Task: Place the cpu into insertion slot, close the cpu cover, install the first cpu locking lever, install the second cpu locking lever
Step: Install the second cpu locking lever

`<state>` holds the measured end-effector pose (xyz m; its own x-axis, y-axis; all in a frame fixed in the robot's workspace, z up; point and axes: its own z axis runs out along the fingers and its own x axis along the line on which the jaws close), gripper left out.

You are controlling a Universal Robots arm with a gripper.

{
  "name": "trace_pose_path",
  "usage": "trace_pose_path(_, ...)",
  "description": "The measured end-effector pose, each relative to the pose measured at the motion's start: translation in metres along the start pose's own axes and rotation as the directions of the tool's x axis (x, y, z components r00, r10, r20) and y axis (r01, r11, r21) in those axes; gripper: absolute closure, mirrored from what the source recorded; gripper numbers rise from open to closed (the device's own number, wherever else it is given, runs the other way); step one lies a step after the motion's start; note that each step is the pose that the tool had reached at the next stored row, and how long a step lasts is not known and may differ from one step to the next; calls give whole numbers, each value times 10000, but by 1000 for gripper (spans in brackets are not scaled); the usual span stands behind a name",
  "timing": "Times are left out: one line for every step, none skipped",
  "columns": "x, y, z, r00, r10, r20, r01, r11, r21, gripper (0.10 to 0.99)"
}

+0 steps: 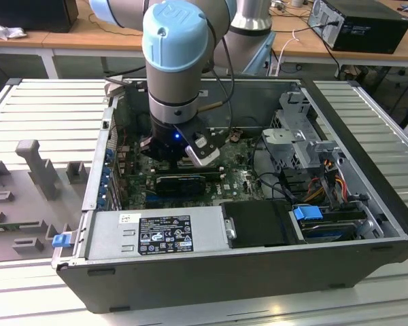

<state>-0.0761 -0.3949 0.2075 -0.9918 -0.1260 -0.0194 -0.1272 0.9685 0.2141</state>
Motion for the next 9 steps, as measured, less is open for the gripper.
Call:
trace_pose_path(1,-2,8,10000,0,-1,0,10000,-1,980)
trace_pose_path(1,-3,16,10000,-1,-1,1,10000,-8,980)
trace_pose_path(0,-2,23,10000,-1,1,1,10000,-18,980)
trace_pose_path(0,-2,33,10000,-2,4,2,10000,-40,980)
trace_pose_path(0,0,42,10000,-1,7,1,10000,-61,980)
trace_pose_path(0,3,48,10000,0,9,0,10000,-82,980)
trace_pose_path(0,9,53,10000,-1,15,1,9999,-126,980)
trace_pose_path(-1,15,59,10000,-2,23,2,9999,-171,980)
trace_pose_path(-2,22,64,10000,0,24,1,9998,-196,980)
